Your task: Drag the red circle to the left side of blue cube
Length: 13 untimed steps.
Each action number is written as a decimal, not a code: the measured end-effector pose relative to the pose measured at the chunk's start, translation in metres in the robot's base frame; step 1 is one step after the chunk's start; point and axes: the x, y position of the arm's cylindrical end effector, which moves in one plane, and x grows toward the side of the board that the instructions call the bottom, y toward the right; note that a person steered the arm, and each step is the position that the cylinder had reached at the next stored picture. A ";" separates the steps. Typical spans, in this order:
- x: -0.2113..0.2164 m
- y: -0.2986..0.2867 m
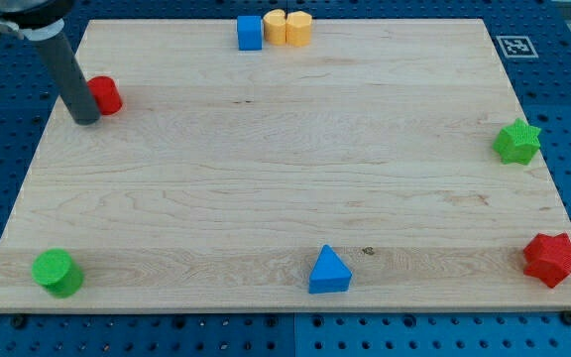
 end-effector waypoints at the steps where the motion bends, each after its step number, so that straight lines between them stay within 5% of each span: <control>1: -0.015 -0.008; 13: -0.076 0.118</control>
